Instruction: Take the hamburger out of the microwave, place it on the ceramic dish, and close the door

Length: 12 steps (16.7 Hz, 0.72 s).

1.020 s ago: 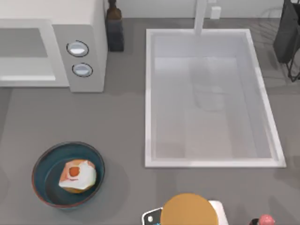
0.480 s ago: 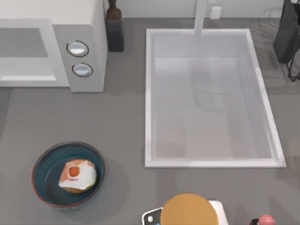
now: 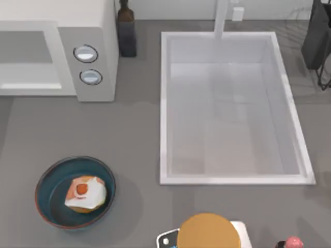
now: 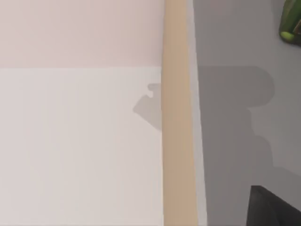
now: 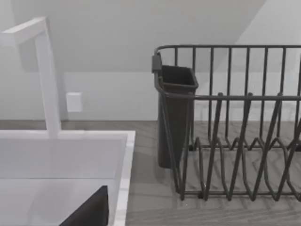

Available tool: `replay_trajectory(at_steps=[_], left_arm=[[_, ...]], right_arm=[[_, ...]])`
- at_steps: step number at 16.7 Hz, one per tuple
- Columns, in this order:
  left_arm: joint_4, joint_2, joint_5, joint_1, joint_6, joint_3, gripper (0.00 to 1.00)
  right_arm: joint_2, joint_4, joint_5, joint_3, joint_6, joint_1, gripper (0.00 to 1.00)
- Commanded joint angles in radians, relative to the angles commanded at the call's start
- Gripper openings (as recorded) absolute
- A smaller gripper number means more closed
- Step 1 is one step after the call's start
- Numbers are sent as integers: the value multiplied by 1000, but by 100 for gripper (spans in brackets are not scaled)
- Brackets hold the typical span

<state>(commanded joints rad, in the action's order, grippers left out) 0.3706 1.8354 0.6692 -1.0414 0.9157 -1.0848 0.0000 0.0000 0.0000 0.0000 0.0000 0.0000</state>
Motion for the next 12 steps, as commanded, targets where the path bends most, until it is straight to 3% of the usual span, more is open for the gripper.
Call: replay_trajectory(at_steps=[7,12], left_arm=[[-23,-9,-1,-2,-6,16,0],[-170,-128,-33,-13,-84,113,0]], right_arm=[[0,0,0,0,0,0,100],[0,0,0,0,0,0,100]])
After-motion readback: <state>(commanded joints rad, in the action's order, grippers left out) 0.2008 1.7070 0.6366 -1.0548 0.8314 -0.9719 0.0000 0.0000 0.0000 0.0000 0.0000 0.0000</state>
